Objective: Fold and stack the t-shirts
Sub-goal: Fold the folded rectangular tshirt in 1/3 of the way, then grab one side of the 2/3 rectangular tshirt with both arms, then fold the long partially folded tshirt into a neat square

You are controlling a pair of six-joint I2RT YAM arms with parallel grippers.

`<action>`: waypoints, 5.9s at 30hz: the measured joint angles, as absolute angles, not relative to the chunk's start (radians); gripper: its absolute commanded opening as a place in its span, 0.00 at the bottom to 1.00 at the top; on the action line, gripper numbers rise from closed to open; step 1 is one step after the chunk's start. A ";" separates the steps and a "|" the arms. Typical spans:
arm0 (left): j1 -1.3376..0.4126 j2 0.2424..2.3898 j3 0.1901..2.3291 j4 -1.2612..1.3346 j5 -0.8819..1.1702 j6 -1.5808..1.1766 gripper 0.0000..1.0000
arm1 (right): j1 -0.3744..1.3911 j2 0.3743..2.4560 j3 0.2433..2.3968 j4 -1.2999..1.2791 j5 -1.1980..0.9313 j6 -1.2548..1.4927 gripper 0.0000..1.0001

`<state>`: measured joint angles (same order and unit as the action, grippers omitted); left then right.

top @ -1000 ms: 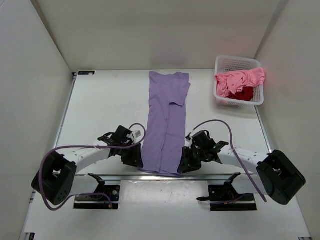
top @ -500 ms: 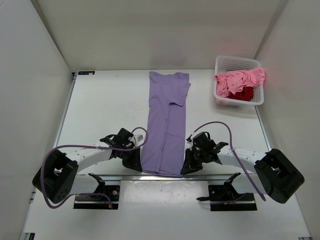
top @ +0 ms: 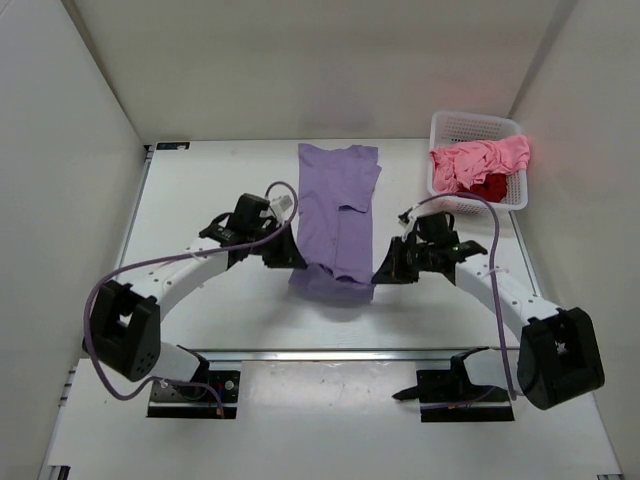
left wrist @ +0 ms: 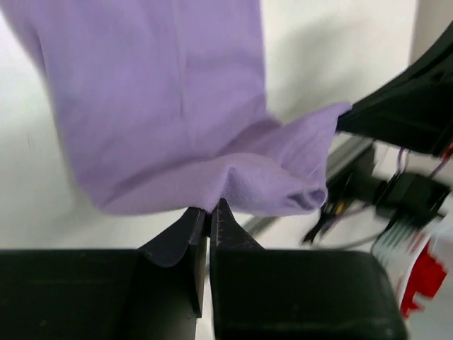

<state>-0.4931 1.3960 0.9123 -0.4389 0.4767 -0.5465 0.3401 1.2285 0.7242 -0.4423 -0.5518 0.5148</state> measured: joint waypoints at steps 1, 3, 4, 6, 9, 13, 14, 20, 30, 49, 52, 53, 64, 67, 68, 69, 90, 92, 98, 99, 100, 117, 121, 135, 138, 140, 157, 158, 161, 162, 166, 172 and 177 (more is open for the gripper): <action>-0.486 1.426 0.951 -0.411 0.472 -0.560 0.01 | 0.319 1.254 0.761 -0.442 -0.550 0.500 0.00; -0.474 1.488 1.019 -0.373 0.446 -0.585 0.01 | 0.276 1.316 0.843 -0.436 -0.538 0.472 0.00; -0.469 1.523 1.054 -0.363 0.424 -0.591 0.01 | 0.254 1.354 0.889 -0.439 -0.529 0.460 0.01; -0.462 1.604 1.138 -0.360 0.380 -0.598 0.01 | 0.218 1.440 0.982 -0.427 -0.513 0.437 0.00; -0.450 1.708 1.226 -0.337 0.331 -0.608 0.01 | 0.179 1.567 1.092 -0.406 -0.505 0.411 0.00; -0.427 1.782 1.243 -0.307 0.291 -0.624 0.01 | 0.145 1.711 1.176 -0.372 -0.507 0.395 0.00; -0.422 1.796 1.244 -0.305 0.286 -0.627 0.01 | 0.139 1.739 1.193 -0.373 -0.508 0.392 0.00; -0.397 1.896 1.341 -0.314 0.262 -0.624 0.04 | 0.129 1.908 1.359 -0.387 -0.521 0.361 0.00; -0.393 2.041 1.482 -0.312 0.253 -0.607 0.28 | 0.130 2.062 1.534 -0.419 -0.524 0.336 0.04; -0.447 1.715 1.028 0.052 0.308 -0.724 0.33 | 0.245 1.787 1.251 -0.240 -0.417 0.393 0.00; -0.442 1.692 0.887 0.101 0.319 -0.754 0.34 | 0.303 1.739 1.119 -0.147 -0.426 0.420 0.00; -0.427 1.673 0.835 0.110 0.315 -0.766 0.34 | 0.319 1.709 1.051 -0.125 -0.427 0.431 0.00; -0.373 1.607 0.698 0.202 0.336 -0.806 0.51 | 0.263 1.515 0.661 0.025 -0.436 0.522 0.25; -0.385 1.630 0.695 0.251 0.366 -0.815 0.51 | 0.236 1.525 0.637 0.057 -0.446 0.532 0.28; -0.384 1.641 0.695 0.266 0.367 -0.817 0.50 | 0.231 1.532 0.636 0.071 -0.451 0.533 0.28; -0.382 1.648 0.695 0.275 0.367 -0.821 0.48 | 0.226 1.540 0.636 0.083 -0.457 0.536 0.28; -0.367 1.743 0.738 0.281 0.384 -0.829 0.00 | 0.196 1.636 0.637 0.200 -0.537 0.587 0.00; -0.358 1.737 0.751 0.255 0.389 -0.818 0.00 | 0.196 1.630 0.637 0.195 -0.534 0.584 0.00; -0.348 1.722 0.774 0.190 0.392 -0.783 0.26 | 0.217 1.587 0.633 0.170 -0.508 0.572 0.04; -0.348 1.722 0.774 0.182 0.395 -0.780 0.38 | 0.221 1.586 0.633 0.168 -0.505 0.571 0.08; -0.346 1.723 0.774 0.175 0.400 -0.776 0.45 | 0.222 1.586 0.633 0.164 -0.501 0.567 0.18; -0.373 1.784 0.719 0.297 0.466 -0.870 0.42 | 0.201 1.639 0.637 0.231 -0.556 0.599 0.33; -0.371 1.798 0.715 0.340 0.472 -0.900 0.27 | 0.200 1.664 0.645 0.253 -0.570 0.607 0.20; -0.387 1.549 0.577 0.186 0.412 -0.818 0.00 | 0.374 1.477 0.535 0.148 -0.471 0.601 0.00; -0.441 1.344 0.485 0.056 0.398 -0.790 0.00 | 0.506 1.305 0.429 0.051 -0.427 0.611 0.00; -0.478 1.214 0.437 -0.034 0.397 -0.785 0.00 | 0.540 1.198 0.403 -0.051 -0.409 0.611 0.00; -0.399 1.767 1.364 -0.192 0.293 -0.717 0.00 | 0.191 1.690 1.293 -0.257 -0.393 0.422 0.01; -0.395 1.824 1.419 -0.197 0.282 -0.714 0.00 | 0.181 1.739 1.330 -0.258 -0.395 0.419 0.00; -0.387 1.968 1.560 -0.229 0.250 -0.706 0.00 | 0.154 1.883 1.443 -0.276 -0.405 0.413 0.00; -0.384 2.010 1.599 -0.237 0.242 -0.704 0.00 | 0.154 1.924 1.480 -0.286 -0.405 0.410 0.01; -0.370 2.139 1.700 -0.246 0.227 -0.706 0.05 | 0.141 2.078 1.631 -0.315 -0.403 0.396 0.01; -0.339 2.218 1.731 -0.241 0.225 -0.706 0.68 | 0.144 2.193 1.766 -0.361 -0.394 0.389 0.21; -0.300 2.184 1.692 -0.184 0.224 -0.704 0.86 | 0.144 2.192 1.808 -0.373 -0.383 0.377 0.41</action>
